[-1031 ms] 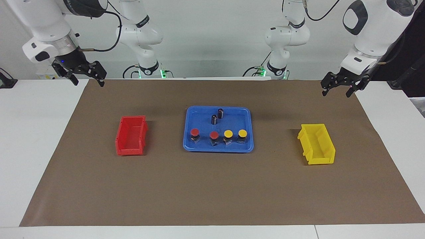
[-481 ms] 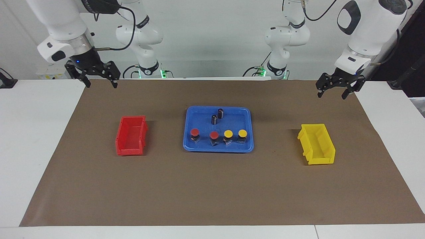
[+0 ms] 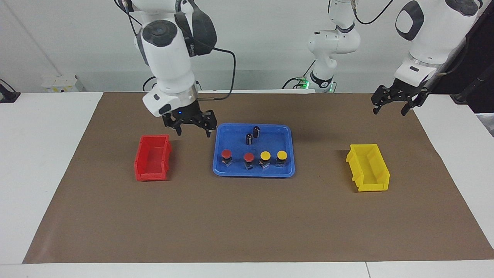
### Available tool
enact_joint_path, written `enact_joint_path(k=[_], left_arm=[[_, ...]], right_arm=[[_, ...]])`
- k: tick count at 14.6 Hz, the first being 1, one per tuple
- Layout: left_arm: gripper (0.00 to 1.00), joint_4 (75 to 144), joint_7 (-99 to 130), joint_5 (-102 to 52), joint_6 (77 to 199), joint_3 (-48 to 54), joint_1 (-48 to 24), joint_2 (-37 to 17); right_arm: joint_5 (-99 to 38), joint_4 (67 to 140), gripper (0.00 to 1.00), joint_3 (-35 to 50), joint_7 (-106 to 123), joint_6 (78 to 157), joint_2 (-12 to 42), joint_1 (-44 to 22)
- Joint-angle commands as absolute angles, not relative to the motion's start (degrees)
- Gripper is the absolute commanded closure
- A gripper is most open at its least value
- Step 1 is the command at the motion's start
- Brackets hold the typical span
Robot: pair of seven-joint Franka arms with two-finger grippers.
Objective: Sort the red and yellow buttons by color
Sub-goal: 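Grasp a red button with the right gripper and carry it to the red bin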
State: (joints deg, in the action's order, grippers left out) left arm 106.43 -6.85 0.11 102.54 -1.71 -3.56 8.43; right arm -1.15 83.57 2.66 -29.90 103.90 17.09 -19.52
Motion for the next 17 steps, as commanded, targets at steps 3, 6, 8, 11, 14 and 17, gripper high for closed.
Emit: enact_joint_path(k=[3,6,8,11,14,17], left_arm=[[0.0,107.58,-6.59,-0.53,103.53,-1.58,-3.25,9.32],[0.0,107.67,-6.68,-0.53,103.45,-1.67,-3.16,9.32],[0.0,107.67,-6.59,-0.53,103.45,-1.67,-3.16,9.32],[0.0,107.67,-6.59,-0.61,103.45,-1.58,-3.16,9.32],[0.0,107.49,-6.51,-0.53,100.04,-1.32,-4.13,9.41],[0.0,107.4,-6.42,-0.53,99.14,-1.14,-3.96,9.49]], right_arm=[[-1.5,97.45,0.0,2.55,-31.99,119.59,17.22,-22.84],[-1.32,98.87,0.03,2.55,-32.08,122.25,19.77,-23.47],[-1.32,100.71,0.1,2.55,-32.08,123.65,20.04,-23.73],[-1.32,103.27,0.17,2.55,-32.08,125.42,19.95,-24.52],[-1.32,104.23,0.21,2.55,-32.17,125.42,19.78,-24.96],[-1.32,105.29,0.27,2.55,-32.08,125.42,19.51,-24.96]])
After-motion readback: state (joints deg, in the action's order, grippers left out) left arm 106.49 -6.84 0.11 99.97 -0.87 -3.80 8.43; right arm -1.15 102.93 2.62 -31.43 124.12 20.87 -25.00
